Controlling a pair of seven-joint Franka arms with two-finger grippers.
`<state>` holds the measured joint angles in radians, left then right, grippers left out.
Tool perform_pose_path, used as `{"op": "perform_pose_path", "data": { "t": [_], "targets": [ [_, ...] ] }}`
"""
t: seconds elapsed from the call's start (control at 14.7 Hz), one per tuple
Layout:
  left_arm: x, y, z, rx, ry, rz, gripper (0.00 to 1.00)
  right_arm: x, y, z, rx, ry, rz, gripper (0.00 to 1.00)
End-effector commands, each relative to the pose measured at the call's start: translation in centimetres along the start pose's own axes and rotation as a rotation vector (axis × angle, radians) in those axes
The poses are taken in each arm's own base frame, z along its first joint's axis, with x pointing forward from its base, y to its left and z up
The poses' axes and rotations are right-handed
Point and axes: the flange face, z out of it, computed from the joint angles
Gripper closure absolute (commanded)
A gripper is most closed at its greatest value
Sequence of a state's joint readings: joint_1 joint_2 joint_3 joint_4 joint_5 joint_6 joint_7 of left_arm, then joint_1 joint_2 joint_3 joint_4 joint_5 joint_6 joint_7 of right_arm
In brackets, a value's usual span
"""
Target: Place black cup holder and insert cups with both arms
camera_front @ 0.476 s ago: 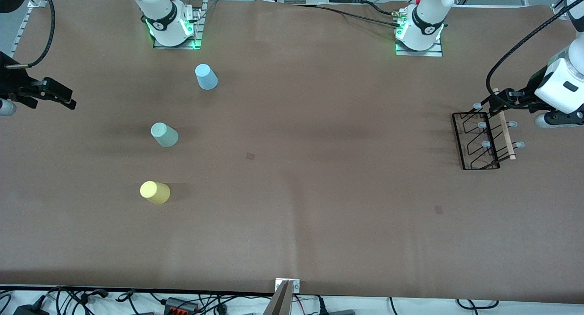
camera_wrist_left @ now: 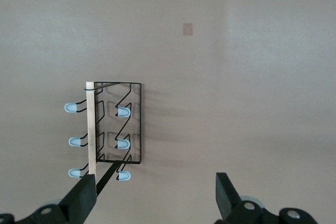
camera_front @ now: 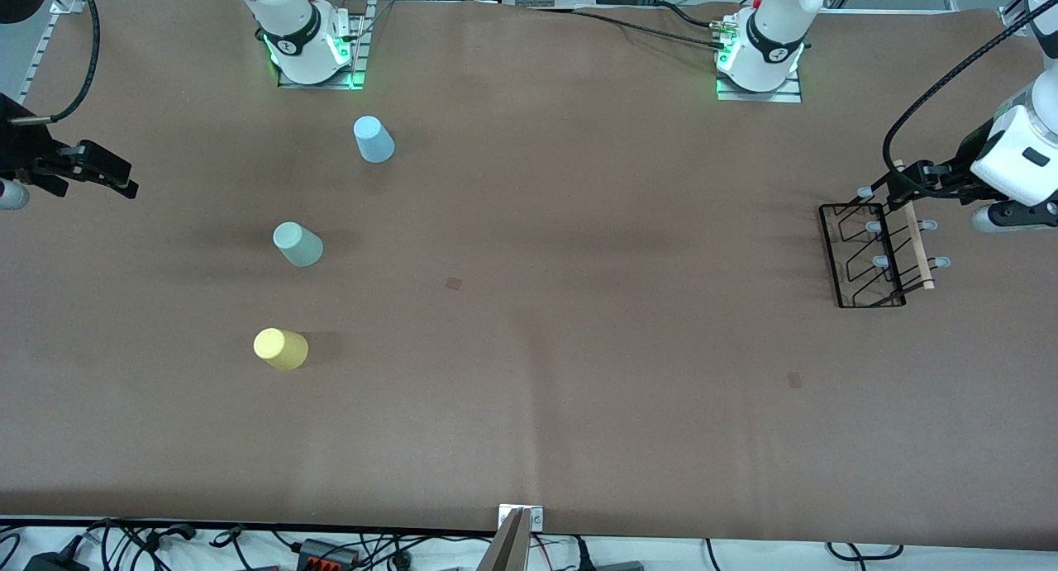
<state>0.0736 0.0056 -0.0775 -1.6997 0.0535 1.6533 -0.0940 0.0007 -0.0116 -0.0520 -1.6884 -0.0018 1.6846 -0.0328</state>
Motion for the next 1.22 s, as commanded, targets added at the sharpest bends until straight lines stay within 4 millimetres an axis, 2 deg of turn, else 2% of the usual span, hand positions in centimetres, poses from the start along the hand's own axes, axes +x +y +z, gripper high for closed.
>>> {"op": "perform_pose_path", "data": {
  "t": [0.0, 0.75, 1.02, 1.15],
  "targets": [
    [-0.39, -0.12, -0.57, -0.022, -0.002, 0.006, 0.00, -0.53, -0.05, -0.43, -0.007, 0.004, -0.013, 0.00],
    [-0.47, 0.04, -0.57, -0.022, -0.004, 0.011, 0.00, -0.41, -0.08, -0.30, -0.004, 0.006, -0.013, 0.00],
    [-0.25, -0.87, -0.30, -0.023, -0.006, -0.005, 0.00, -0.33, -0.17, -0.13, -0.004, 0.003, -0.014, 0.00],
    [-0.12, -0.70, -0.21, -0.023, -0.008, -0.002, 0.00, -0.32, -0.17, -0.20, -0.004, 0.004, -0.014, 0.00]
  ]
}}
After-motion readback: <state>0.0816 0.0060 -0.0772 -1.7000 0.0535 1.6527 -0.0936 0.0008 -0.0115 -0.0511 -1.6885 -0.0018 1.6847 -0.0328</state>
